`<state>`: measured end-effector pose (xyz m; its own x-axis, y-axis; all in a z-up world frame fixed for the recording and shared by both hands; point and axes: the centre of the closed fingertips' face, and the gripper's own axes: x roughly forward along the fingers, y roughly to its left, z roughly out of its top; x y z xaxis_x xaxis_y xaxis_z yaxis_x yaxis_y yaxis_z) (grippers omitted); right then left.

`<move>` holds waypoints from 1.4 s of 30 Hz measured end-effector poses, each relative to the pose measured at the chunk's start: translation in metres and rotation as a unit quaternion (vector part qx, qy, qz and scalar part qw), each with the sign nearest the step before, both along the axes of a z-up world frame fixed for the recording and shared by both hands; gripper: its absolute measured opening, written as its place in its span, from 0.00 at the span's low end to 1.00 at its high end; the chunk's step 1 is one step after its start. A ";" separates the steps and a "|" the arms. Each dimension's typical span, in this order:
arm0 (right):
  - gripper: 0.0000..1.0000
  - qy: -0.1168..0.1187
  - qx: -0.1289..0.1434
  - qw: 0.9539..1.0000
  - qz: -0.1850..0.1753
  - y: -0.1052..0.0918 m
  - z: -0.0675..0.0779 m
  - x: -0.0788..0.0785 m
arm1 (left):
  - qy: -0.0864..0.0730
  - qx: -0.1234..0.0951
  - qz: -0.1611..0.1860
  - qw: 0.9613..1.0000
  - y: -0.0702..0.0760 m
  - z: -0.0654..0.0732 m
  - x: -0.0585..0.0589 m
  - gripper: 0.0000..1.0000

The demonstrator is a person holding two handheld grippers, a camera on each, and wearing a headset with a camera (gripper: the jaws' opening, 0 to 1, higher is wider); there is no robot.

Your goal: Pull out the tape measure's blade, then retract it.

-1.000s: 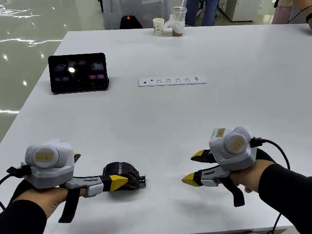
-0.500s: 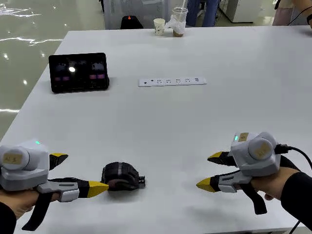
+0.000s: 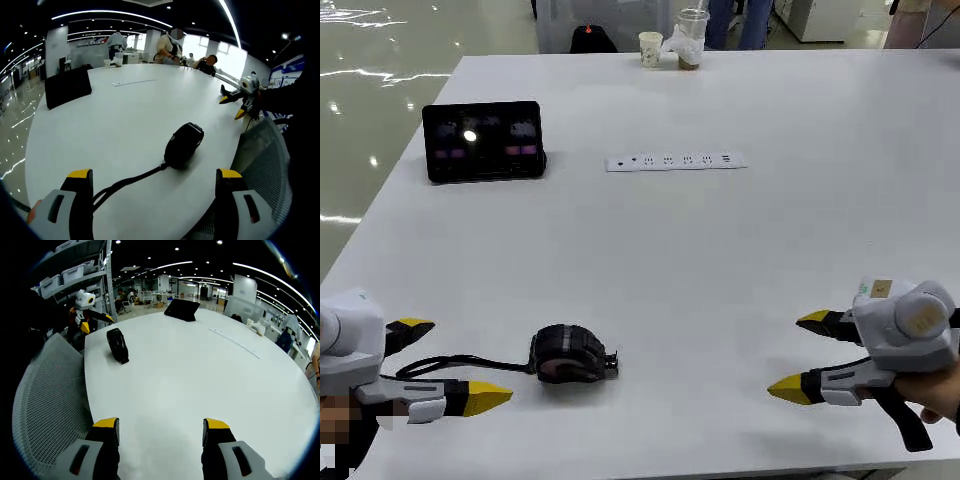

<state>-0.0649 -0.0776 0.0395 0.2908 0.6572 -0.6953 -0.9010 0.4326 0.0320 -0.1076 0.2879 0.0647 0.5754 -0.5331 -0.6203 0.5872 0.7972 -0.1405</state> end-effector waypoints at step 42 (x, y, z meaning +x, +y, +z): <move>0.99 0.031 -0.007 0.998 -0.054 -0.078 0.005 -0.016 | 0.016 0.019 -0.004 1.000 0.032 -0.001 -0.016 0.99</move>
